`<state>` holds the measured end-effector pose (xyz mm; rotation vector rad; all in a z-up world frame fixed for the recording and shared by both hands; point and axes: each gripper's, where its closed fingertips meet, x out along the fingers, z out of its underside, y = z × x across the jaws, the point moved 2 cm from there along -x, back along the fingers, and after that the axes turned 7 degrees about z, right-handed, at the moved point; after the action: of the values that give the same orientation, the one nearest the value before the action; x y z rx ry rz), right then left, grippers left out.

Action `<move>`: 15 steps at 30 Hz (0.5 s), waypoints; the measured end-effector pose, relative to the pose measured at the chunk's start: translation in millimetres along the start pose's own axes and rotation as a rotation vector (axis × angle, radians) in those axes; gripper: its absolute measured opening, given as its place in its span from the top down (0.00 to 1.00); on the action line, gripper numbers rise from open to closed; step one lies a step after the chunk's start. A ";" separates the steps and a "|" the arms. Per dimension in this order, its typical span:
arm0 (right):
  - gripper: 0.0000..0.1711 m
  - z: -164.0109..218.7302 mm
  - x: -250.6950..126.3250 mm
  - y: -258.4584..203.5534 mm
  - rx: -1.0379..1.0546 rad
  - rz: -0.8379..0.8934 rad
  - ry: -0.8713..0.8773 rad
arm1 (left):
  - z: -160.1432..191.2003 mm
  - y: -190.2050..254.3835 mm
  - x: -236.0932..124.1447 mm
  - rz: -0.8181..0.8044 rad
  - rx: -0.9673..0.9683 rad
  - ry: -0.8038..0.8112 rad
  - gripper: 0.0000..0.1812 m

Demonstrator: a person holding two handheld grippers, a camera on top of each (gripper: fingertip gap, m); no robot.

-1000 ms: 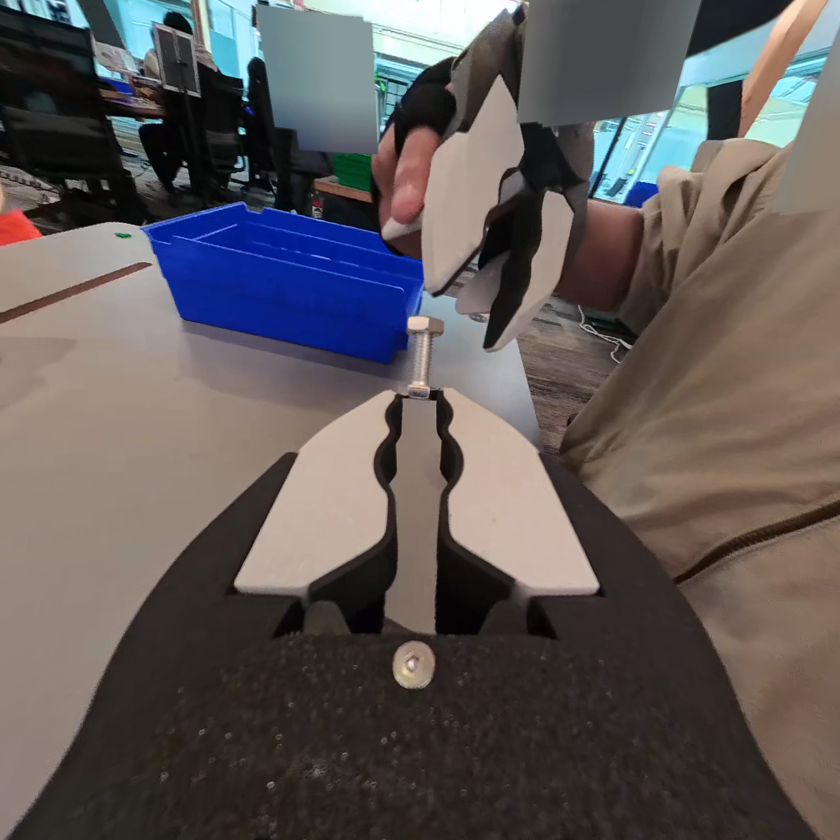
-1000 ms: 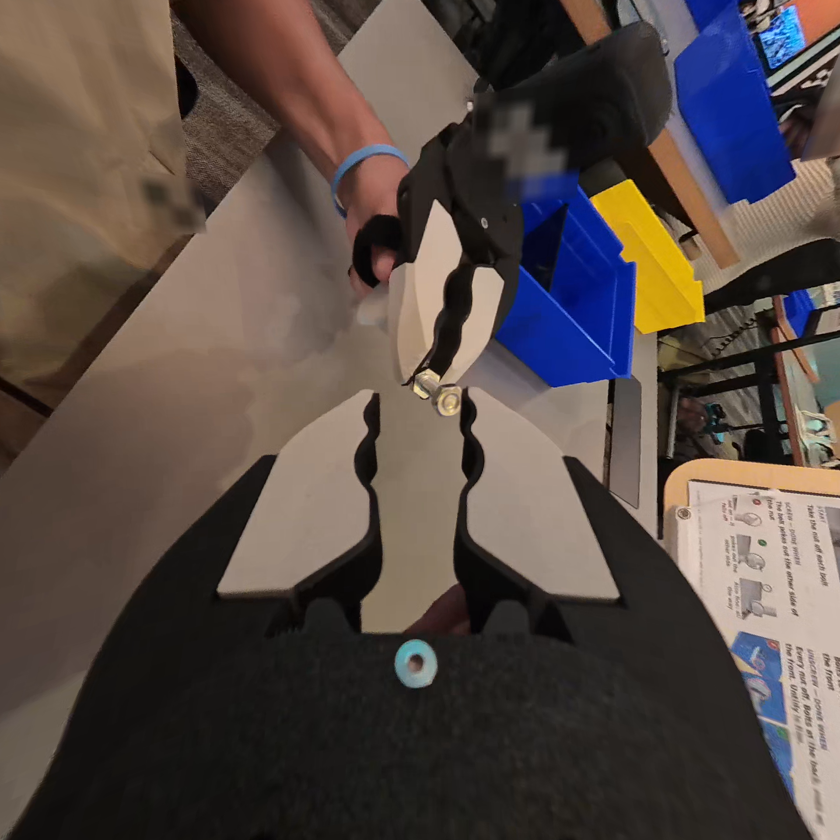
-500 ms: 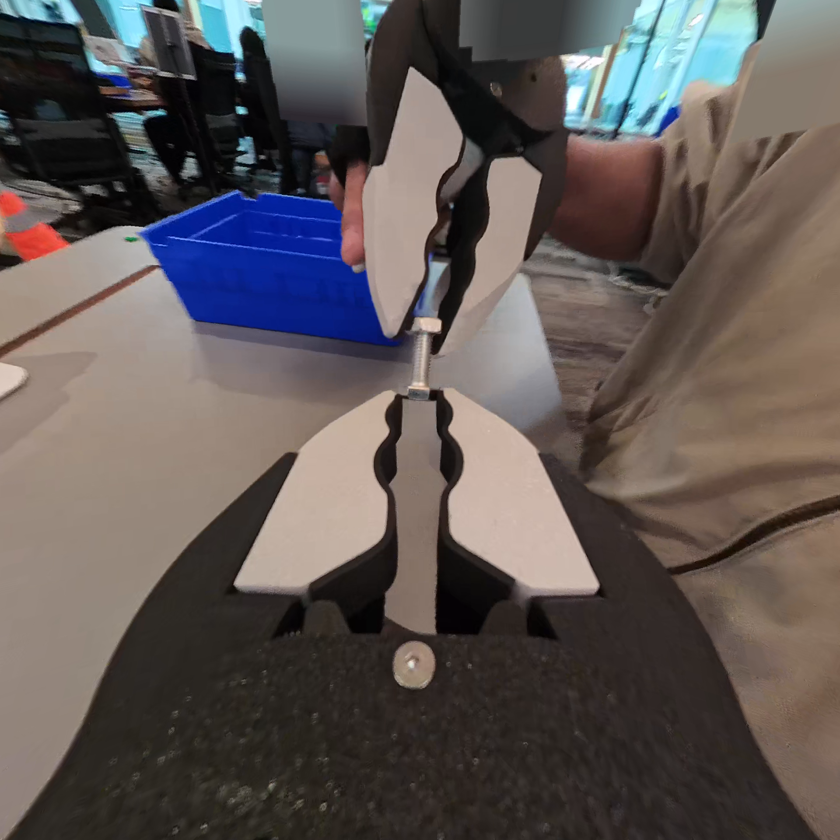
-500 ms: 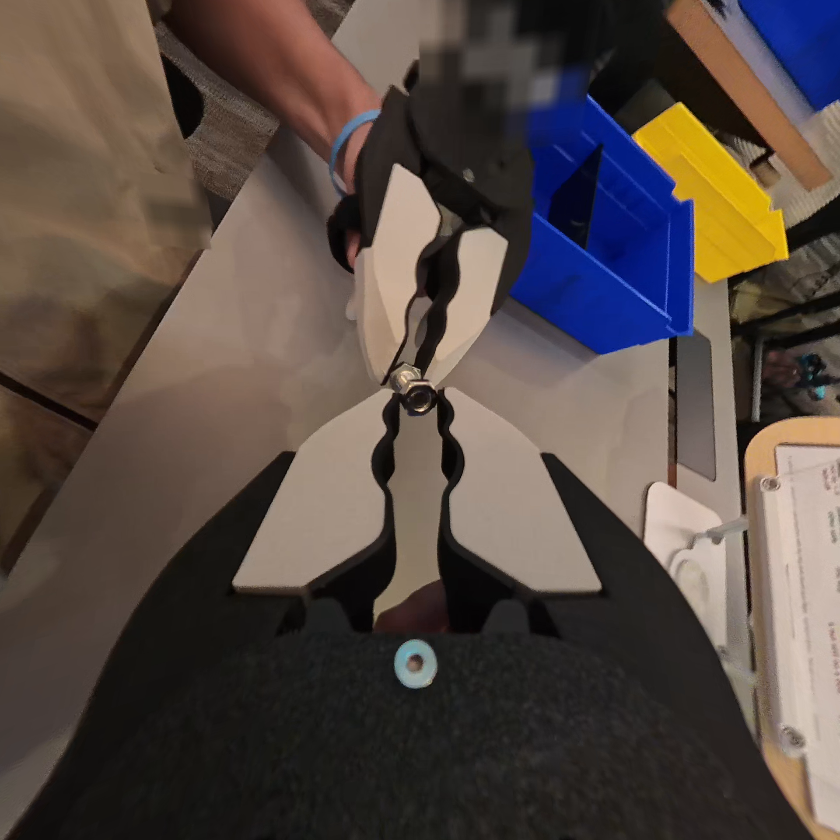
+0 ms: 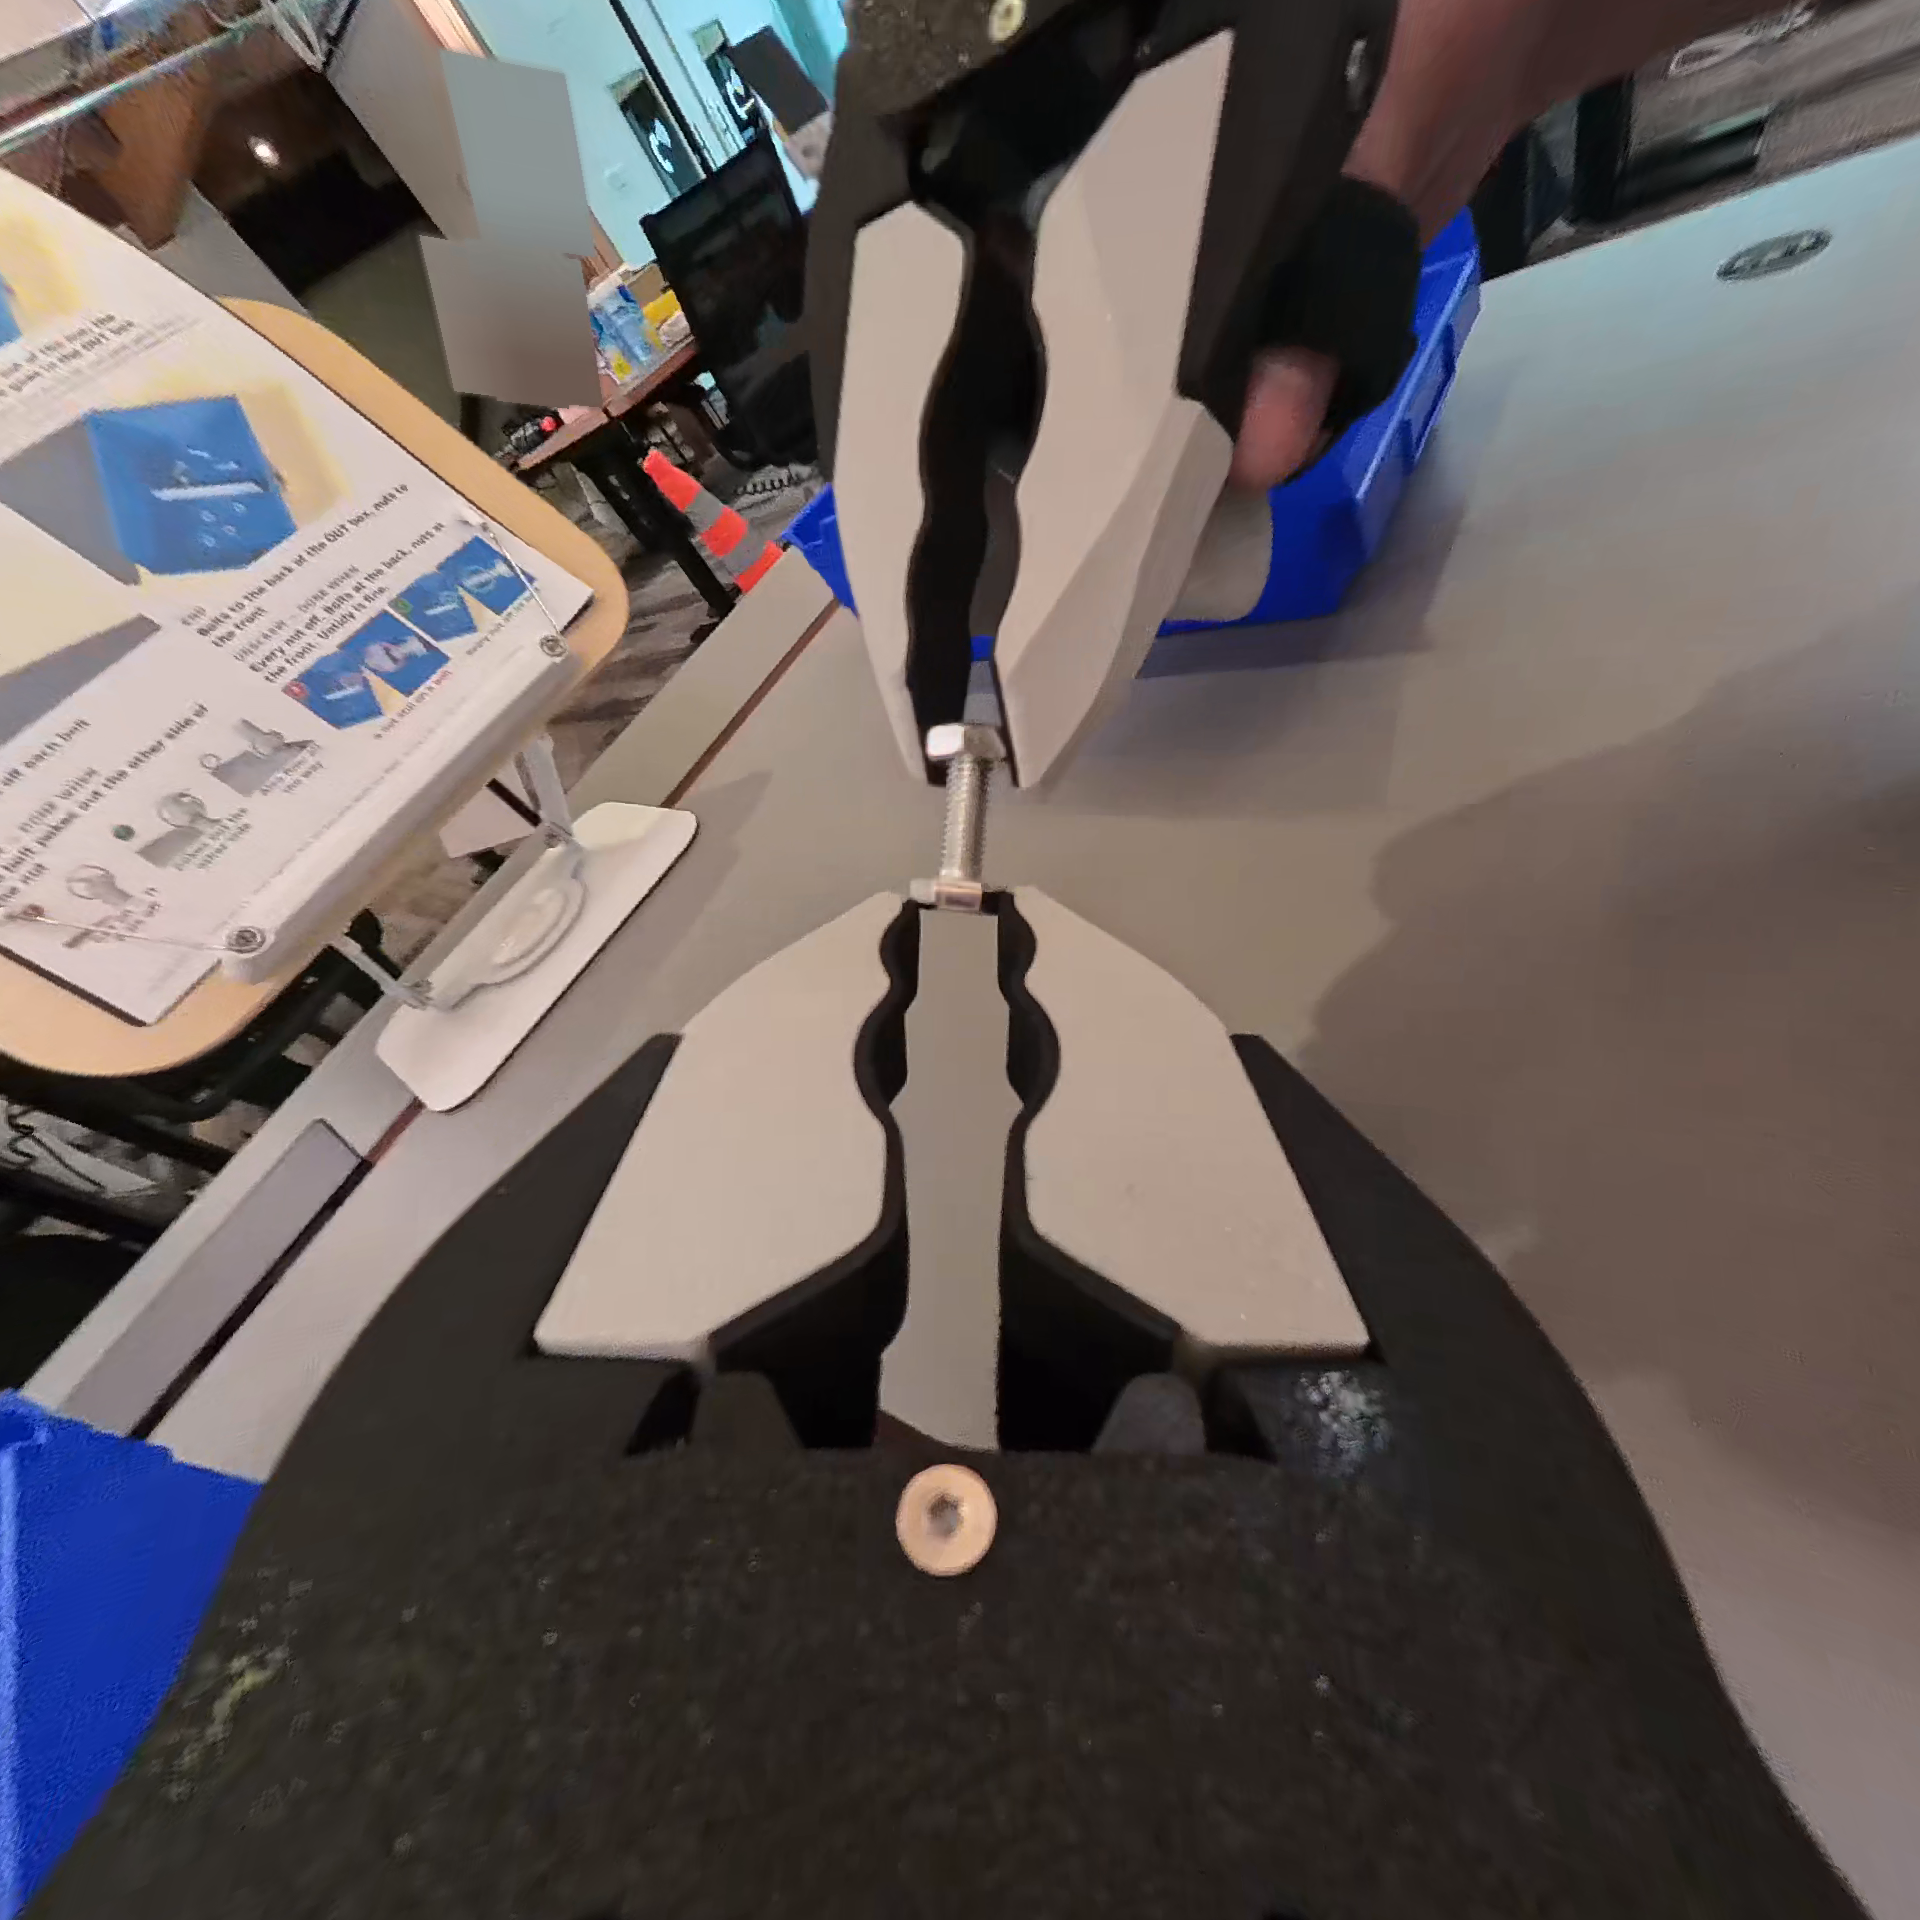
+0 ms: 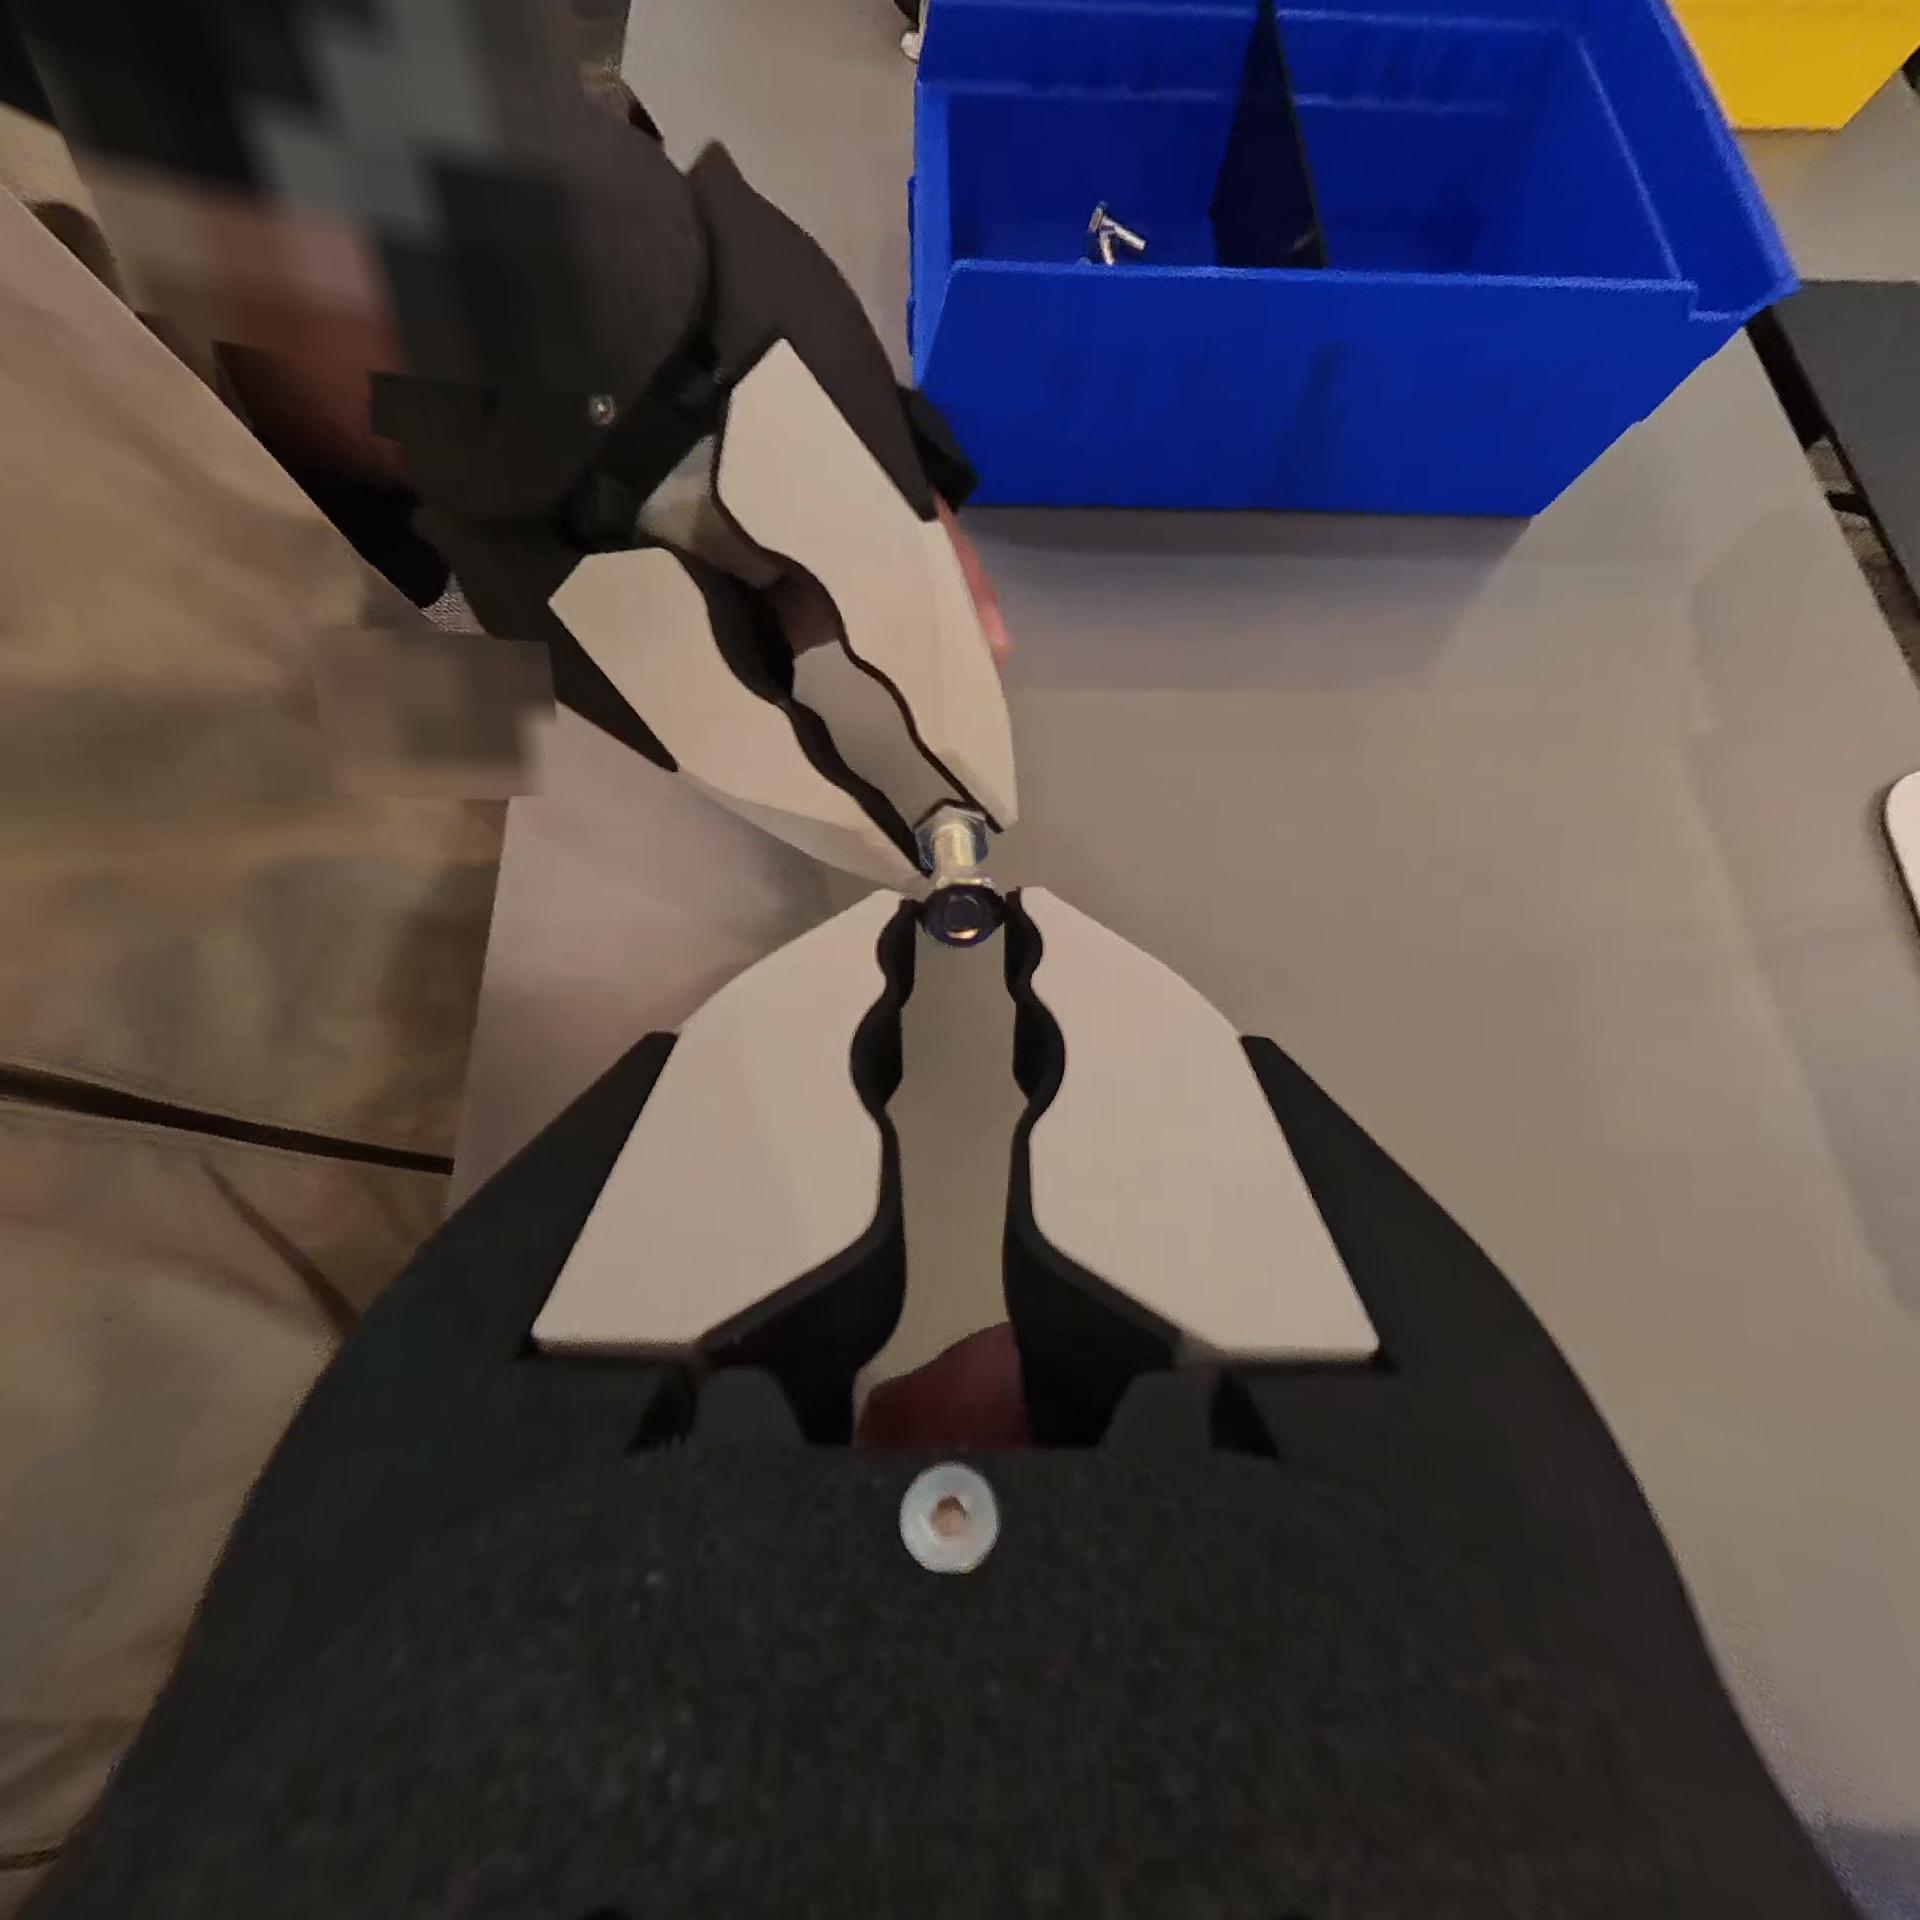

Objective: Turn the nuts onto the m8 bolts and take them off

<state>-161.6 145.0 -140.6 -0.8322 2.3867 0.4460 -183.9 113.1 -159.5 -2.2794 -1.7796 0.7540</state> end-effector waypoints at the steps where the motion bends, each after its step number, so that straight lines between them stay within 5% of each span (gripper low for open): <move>1: 0.89 -1.1 -0.7 -0.6 -0.019 0.007 0.009 | -0.1 1.0 0.2 0.019 -0.028 0.011 0.92; 5: 0.74 -8.0 -12.8 -1.5 -0.061 0.035 0.071 | -5.1 -2.0 -3.8 0.108 -0.216 0.115 0.92; 15: 0.66 -43.6 -24.0 -19.1 0.250 -0.057 0.583 | -22.0 -10.4 -24.6 0.327 -0.548 0.396 0.92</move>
<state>-151.2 121.0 -94.1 -1.0108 2.8512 -0.1462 -186.6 96.9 -129.1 -2.8437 -1.5769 -0.1953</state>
